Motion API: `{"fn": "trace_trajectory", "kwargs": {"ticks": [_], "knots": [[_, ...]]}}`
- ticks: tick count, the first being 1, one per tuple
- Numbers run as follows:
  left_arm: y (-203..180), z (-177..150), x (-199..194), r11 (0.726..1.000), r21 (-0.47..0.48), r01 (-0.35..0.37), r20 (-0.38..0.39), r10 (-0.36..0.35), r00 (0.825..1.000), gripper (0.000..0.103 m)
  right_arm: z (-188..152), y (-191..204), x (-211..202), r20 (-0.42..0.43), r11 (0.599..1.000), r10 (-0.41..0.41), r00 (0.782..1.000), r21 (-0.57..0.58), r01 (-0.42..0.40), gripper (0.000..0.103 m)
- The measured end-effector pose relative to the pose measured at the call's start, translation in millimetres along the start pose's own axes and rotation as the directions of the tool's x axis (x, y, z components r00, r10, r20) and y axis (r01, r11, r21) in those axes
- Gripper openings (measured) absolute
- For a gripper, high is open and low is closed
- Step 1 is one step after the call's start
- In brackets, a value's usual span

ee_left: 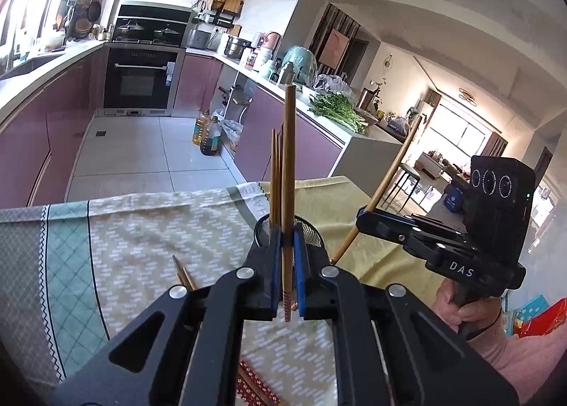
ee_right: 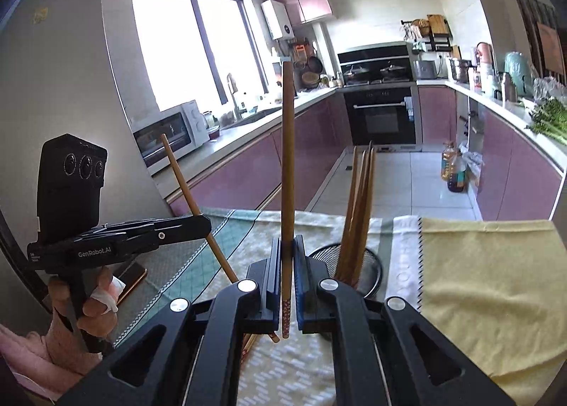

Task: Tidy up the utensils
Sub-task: 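Lift the left gripper's chopstick into the mesh cup while the right gripper inserts its own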

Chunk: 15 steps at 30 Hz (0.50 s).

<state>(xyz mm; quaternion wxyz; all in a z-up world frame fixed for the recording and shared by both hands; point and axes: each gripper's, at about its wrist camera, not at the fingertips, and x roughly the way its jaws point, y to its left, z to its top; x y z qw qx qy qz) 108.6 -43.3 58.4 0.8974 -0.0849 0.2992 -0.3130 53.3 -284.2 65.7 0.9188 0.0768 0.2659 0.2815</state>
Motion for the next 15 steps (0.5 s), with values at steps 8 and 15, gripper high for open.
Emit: {"fn": "trace_trajectory", "kwargs": {"ticks": [8,15], "knots": [[-10,26,2,0.999,0.041,0.005,0.035,-0.006,0.999,0.007,19,-5,-10,0.049,0.999,-0.03,0.998,-0.028,0.031,0.006],[-18,45,6,0.997,0.074,-0.006,0.06,0.002,0.998,0.007,32,-7,-11,0.082,0.997,-0.052,0.995,-0.045,0.056,0.006]]}}
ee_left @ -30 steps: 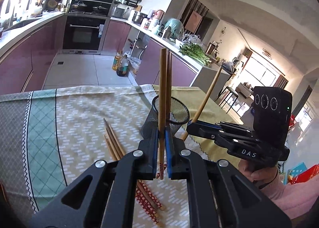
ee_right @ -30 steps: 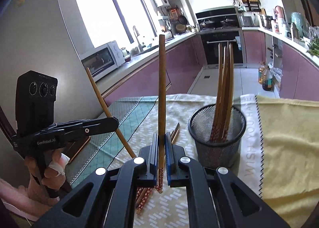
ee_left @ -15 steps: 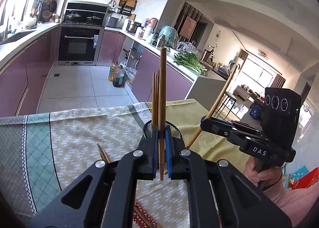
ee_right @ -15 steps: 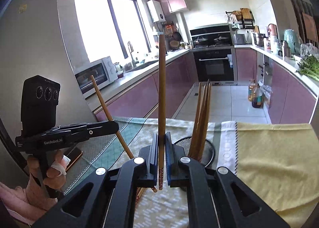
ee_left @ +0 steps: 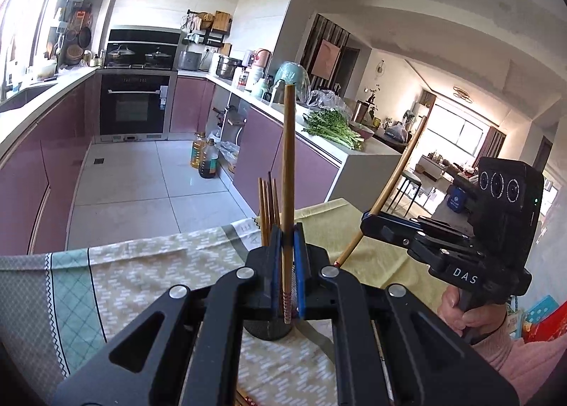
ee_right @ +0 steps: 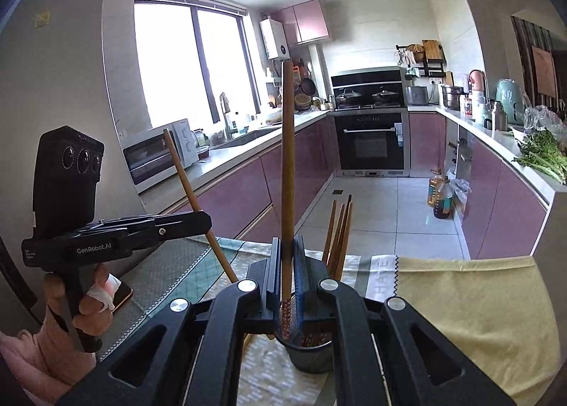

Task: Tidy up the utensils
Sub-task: 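Lift the left gripper's chopstick into the mesh cup while the right gripper inserts its own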

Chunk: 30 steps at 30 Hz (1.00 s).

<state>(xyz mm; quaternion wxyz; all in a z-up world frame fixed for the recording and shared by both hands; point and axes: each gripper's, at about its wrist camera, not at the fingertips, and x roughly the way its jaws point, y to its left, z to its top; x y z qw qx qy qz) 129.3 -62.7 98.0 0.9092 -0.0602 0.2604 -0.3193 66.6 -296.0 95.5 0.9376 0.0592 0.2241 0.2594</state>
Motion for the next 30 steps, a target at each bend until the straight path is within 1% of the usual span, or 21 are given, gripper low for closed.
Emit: {"fn": "trace_trajectory", "kwargs": {"ticks": [4,7,11,18,24,30], "knots": [[-4,8,6,1.0,0.024,-0.017,0.003,0.017,1.0,0.007,3,-2,5,0.003,1.0,-0.015,1.0,-0.006,0.015,0.006],[-5,10,15,0.999,0.037,-0.03,-0.011,0.031,0.999,0.007,2,-4,14,-0.013,1.0,-0.023,1.0,-0.005,0.022,0.006],[-5,7,31,0.997,0.057,-0.049,-0.054,0.052,0.997,0.007,-4,-5,24,-0.044,0.999,-0.035,0.998,0.004,0.036,0.006],[-2,-10,54,0.996,0.08,-0.043,-0.15,0.055,0.987,0.007,-17,-13,44,-0.129,0.999,-0.04,0.991,0.022,0.043,0.006],[2,-18,70,0.997,0.076,-0.028,-0.217,0.044,0.975,0.007,-29,-17,61,-0.2,0.998,-0.034,0.979,0.044,0.044,0.006],[5,-21,85,0.996,0.081,-0.032,-0.255,0.052,0.965,0.008,-34,-20,73,-0.236,0.997,-0.036,0.971,0.059,0.051,0.006]]}}
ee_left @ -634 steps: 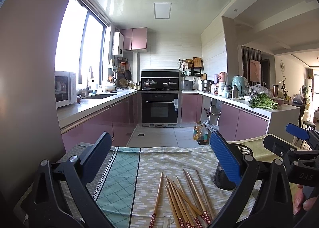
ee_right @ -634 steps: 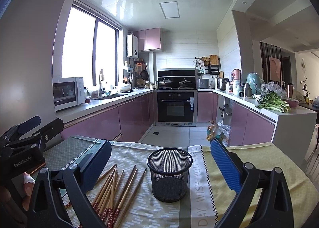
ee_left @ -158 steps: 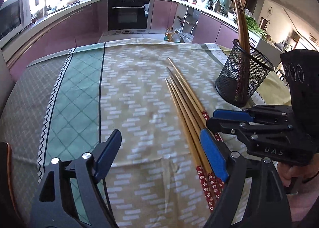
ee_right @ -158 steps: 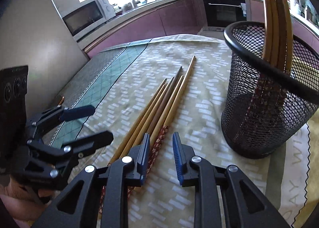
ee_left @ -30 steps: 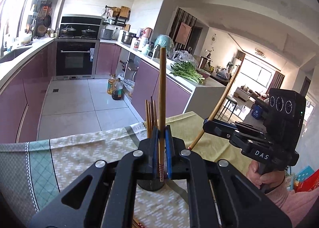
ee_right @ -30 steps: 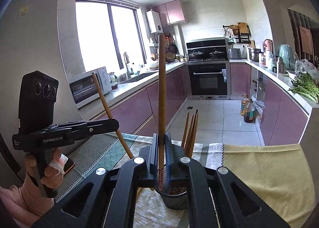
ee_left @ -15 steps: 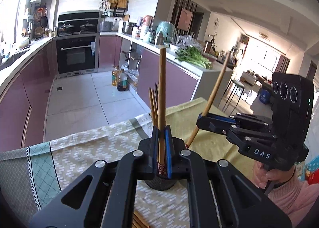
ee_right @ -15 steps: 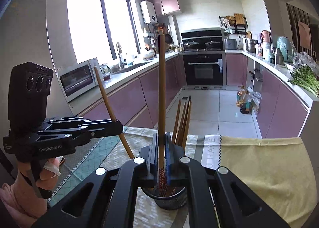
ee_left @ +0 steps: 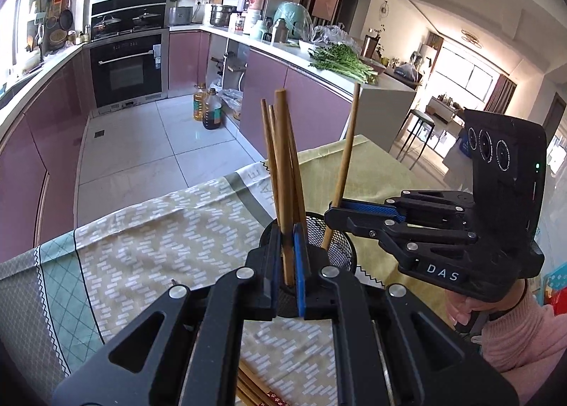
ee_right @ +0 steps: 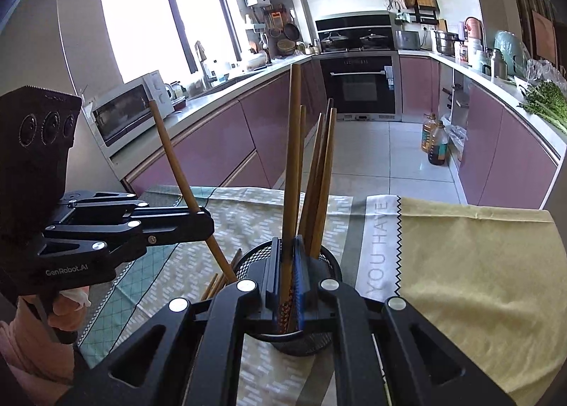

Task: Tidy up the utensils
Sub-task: 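Lift the left gripper's chopstick into the mesh cup while the right gripper inserts its own, then open both grippers to release the chopsticks into the cup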

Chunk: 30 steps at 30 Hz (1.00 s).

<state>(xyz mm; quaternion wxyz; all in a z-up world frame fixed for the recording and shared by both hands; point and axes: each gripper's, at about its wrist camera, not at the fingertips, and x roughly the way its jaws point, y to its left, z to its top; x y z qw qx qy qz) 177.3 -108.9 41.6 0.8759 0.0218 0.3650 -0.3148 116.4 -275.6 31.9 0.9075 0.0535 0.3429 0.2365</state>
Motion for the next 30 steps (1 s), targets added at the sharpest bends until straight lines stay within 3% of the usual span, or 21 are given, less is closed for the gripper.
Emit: {"fn": "trace_trajectory", "kwargs": {"ticks": [9,12,15,18,23,24,28,30], "knots": [[7,10,30,1.0,-0.029,-0.013,-0.039,0.012,0.999,0.008,4,-10,14,-0.012,0.999,-0.013,1.0,0.05,0.013,0.009],[5,9,31,0.999,-0.028,-0.03,-0.028,0.029,0.999,0.015,5,-13,16,-0.01,0.998,-0.015,1.0,0.069,0.016,0.009],[3,1,25,0.998,-0.025,-0.052,-0.001,0.052,0.999,0.015,2,-14,10,0.007,0.997,-0.005,1.0,0.078,0.005,0.012],[5,-8,13,0.997,-0.037,-0.068,0.038,0.069,0.997,0.025,-1,-11,0,0.025,0.998,0.008,1.0,0.065,-0.01,0.018],[16,-38,-26,0.993,-0.076,-0.095,0.122,0.104,0.987,0.034,-13,9,-22,0.052,0.997,0.073,0.996,0.004,-0.074,0.029],[19,-43,-33,0.992,-0.083,-0.099,0.132,0.109,0.985,0.041,-18,15,-25,0.046,0.995,0.097,0.994,-0.017,-0.096,0.031],[29,-76,-57,0.982,-0.119,-0.145,0.143,0.161,0.977,0.048,-41,43,-21,-0.02,0.983,0.162,0.987,-0.081,-0.163,0.041],[34,-94,-59,0.975,-0.139,-0.171,0.122,0.188,0.975,0.051,-51,52,-11,-0.066,0.979,0.182,0.981,-0.085,-0.187,0.041]]}}
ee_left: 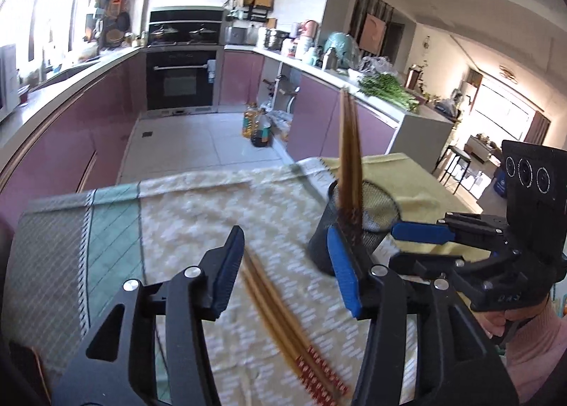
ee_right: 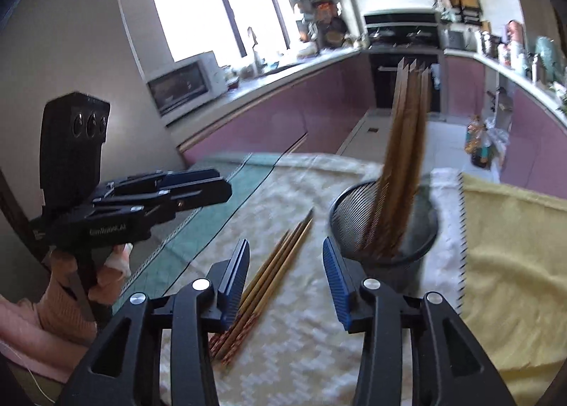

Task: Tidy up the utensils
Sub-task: 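Open both grippers to release the chopsticks into the cup, then grasp another chopstick with the left gripper while the right gripper grasps one too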

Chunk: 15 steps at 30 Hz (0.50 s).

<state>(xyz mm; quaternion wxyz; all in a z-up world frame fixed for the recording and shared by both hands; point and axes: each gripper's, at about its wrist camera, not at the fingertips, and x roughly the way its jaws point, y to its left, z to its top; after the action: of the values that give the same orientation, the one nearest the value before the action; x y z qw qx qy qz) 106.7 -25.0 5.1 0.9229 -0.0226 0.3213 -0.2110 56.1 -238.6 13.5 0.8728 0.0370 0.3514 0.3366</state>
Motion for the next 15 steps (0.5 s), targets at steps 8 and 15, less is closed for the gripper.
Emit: {"fn": "trace_trajectory", "kwargs": {"ticks": [8,15], "knots": [[28,-58,13,0.993,-0.092,-0.072,-0.111,0.062,0.992,0.058,-33,12,64,-0.159,0.999,0.002,0.987,0.05,0.006,0.041],[36,-75,22,0.989,-0.106,-0.104,-0.158,0.087,0.984,0.058,-40,13,82,-0.2,0.997,-0.028,0.979,0.068,0.043,0.036]]}}
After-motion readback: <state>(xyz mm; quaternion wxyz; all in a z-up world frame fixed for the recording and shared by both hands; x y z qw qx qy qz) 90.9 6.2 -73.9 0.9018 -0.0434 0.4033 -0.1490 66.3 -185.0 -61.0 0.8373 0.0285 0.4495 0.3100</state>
